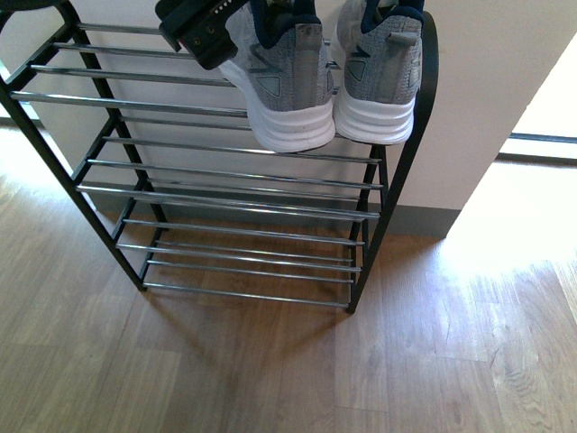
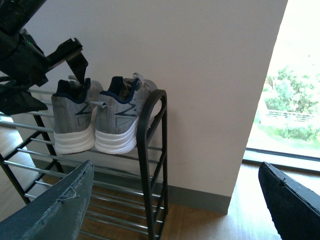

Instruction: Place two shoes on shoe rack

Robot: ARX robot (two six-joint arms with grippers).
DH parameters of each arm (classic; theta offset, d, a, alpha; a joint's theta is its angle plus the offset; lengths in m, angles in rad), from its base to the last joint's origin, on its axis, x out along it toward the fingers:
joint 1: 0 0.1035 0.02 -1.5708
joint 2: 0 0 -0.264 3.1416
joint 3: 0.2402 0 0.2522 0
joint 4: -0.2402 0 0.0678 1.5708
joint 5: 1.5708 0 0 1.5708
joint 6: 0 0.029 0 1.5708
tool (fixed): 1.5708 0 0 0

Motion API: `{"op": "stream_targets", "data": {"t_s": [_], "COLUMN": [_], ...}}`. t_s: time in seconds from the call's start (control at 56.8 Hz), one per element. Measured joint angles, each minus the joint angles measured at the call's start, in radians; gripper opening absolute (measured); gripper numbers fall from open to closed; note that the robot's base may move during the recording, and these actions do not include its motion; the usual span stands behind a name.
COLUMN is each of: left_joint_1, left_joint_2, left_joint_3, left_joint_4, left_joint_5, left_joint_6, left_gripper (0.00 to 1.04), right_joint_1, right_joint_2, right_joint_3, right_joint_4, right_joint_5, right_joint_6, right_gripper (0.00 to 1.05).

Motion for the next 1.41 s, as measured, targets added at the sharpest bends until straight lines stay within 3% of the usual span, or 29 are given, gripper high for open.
{"op": "stream_targets", "data": {"t_s": [0.229, 0.44, 0.687, 1.039, 1.109, 1.408], "left_joint_1": [0.0, 0.0, 0.001, 0.04, 0.033, 0.051], "left_joint_2": [-0.094, -0.214, -0.542, -1.028, -1.138, -1.38], "left_joint_3": [-0.029, -0.126, -0.381, -0.83, -0.935, -1.193], "left_joint_4": [0.041, 0.112, 0.282, 0.364, 0.371, 0.391], "left_joint_5": [-0.023, -0.126, -0.26, -0.366, -0.455, -0.484], "left_joint_6": [0.029, 0.135, 0.364, 0.567, 0.624, 0.696], "left_gripper": [0.95, 0.95, 0.95, 0.95, 0.95, 0.95], "right_joint_1": [0.0, 0.0, 0.0, 0.0, 0.0, 0.0], "right_joint_2": [0.0, 0.0, 0.0, 0.0, 0.0, 0.0], "right_joint_3": [0.0, 0.0, 0.0, 0.0, 0.0, 0.0], "right_joint_4": [0.0, 0.0, 0.0, 0.0, 0.0, 0.0], "right_joint_5": [0.0, 0.0, 0.0, 0.0, 0.0, 0.0], "right_joint_6": [0.0, 0.0, 0.0, 0.0, 0.0, 0.0], "right_gripper": [0.95, 0.95, 0.95, 0.95, 0.95, 0.95]}}
